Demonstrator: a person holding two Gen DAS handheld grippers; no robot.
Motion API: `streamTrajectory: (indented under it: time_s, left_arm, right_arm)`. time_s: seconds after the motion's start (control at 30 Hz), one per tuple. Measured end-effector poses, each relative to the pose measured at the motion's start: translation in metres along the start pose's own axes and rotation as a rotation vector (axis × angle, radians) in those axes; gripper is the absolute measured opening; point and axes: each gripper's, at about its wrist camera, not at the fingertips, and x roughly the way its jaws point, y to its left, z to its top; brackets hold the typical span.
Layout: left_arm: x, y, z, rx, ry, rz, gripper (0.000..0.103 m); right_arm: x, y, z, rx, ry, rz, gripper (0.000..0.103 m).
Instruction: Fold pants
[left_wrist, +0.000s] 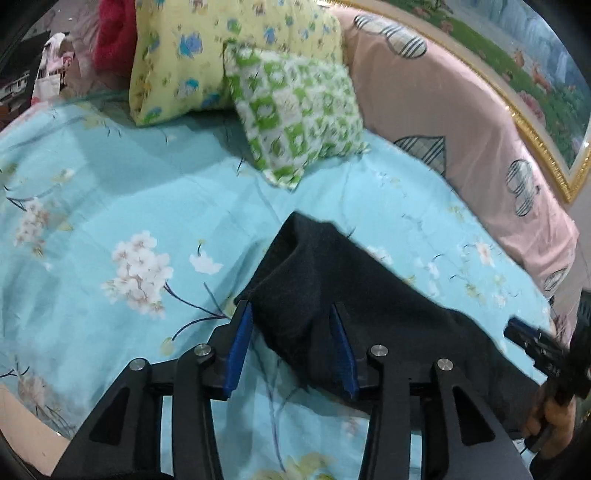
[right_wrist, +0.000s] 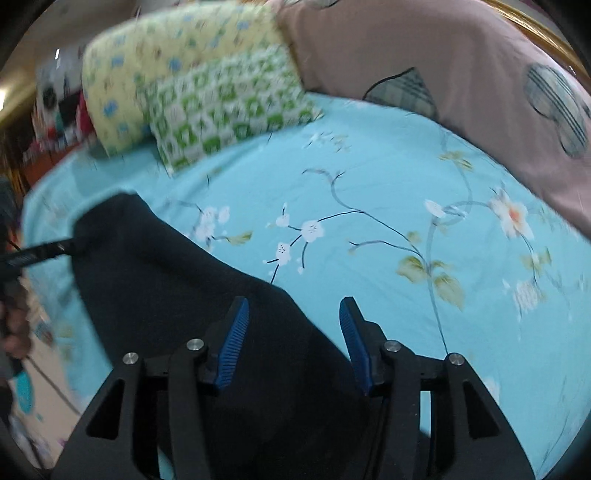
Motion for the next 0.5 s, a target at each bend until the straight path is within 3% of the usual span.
streamTrajectory:
  time_s: [0.17,0.5]
  left_arm:
    - [-0.02,-0.031,0.003,0.045,-0.033,-0.058,0.058]
    - [0.004,-0.121,-0.033,0.18,0.094,-0.198,0.058]
  right_arm:
    - [-0.053,-0.022,-0.037,0.116,-0.051,0.025,0.057]
    - [-0.118,-0.059,-0.116,0.278,-0.066,-0.043,0.057]
